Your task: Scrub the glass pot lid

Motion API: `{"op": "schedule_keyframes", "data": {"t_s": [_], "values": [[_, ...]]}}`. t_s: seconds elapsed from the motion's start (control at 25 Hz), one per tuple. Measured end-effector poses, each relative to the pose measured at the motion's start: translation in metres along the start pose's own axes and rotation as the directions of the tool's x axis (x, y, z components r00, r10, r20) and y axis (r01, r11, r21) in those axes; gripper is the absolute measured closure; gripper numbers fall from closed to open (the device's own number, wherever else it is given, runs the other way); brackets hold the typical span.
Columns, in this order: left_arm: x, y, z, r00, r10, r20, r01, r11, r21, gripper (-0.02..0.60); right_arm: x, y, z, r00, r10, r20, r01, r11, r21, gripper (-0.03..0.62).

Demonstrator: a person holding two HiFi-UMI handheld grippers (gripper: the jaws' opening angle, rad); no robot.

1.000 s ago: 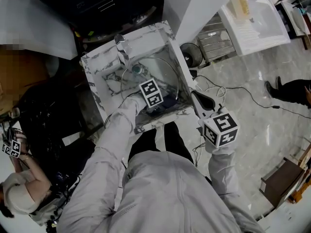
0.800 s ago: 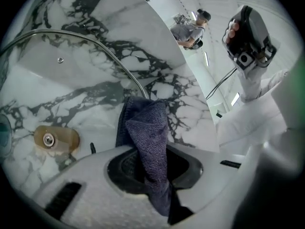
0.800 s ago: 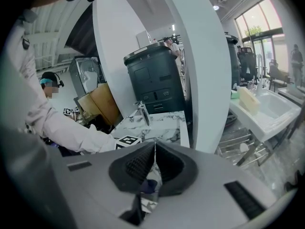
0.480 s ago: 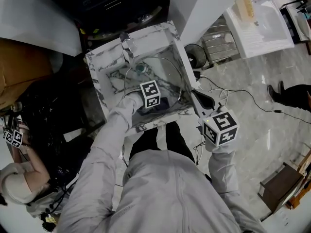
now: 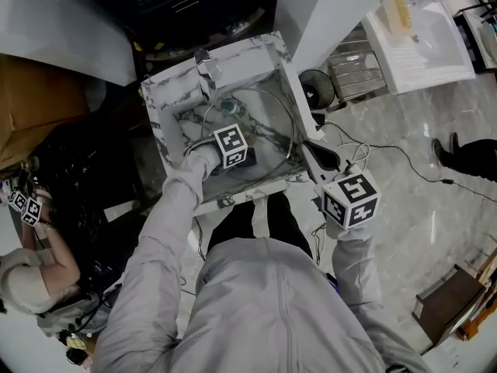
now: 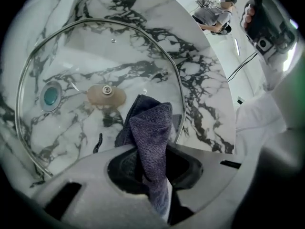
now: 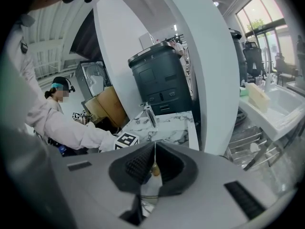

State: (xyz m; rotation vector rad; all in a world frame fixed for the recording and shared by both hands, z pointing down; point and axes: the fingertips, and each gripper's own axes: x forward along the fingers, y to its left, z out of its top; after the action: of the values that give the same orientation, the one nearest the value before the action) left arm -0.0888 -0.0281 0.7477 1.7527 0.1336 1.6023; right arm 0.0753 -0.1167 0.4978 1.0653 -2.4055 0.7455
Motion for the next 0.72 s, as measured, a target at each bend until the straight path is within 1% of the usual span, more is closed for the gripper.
{"op": "schedule_keyframes", "data": {"t_s": [0.12,0.24,0.48,0.6,0.72], "values": [[-0.007,0.014,-0.004,0.998,0.066,0.023,-0.065,0.997,-0.048,0.505,0.003,0.001,0.002,1.0,0.017,0.012,-0.018,1.0,0.009,0.563],[-0.012,0.023,-0.005,0.993,0.107,0.047,-0.102,0.99,-0.093,0.505,0.004,0.0,0.003,0.999,0.03,0.018,-0.03,0.999,0.02,0.563],[-0.02,0.039,-0.004,0.982,0.176,0.073,-0.165,0.977,-0.135,0.505,0.003,-0.001,0.005,0.999,0.041,0.03,-0.041,0.999,0.03,0.563],[-0.026,0.049,-0.005,0.973,0.217,0.08,-0.202,0.966,-0.163,0.505,0.0,-0.003,0.004,0.999,0.037,0.029,-0.038,0.999,0.033,0.563],[-0.035,0.063,-0.005,0.956,0.28,0.09,-0.259,0.946,-0.195,0.505,-0.002,-0.005,0.002,0.999,0.035,0.026,-0.036,0.999,0.035,0.563]]}}
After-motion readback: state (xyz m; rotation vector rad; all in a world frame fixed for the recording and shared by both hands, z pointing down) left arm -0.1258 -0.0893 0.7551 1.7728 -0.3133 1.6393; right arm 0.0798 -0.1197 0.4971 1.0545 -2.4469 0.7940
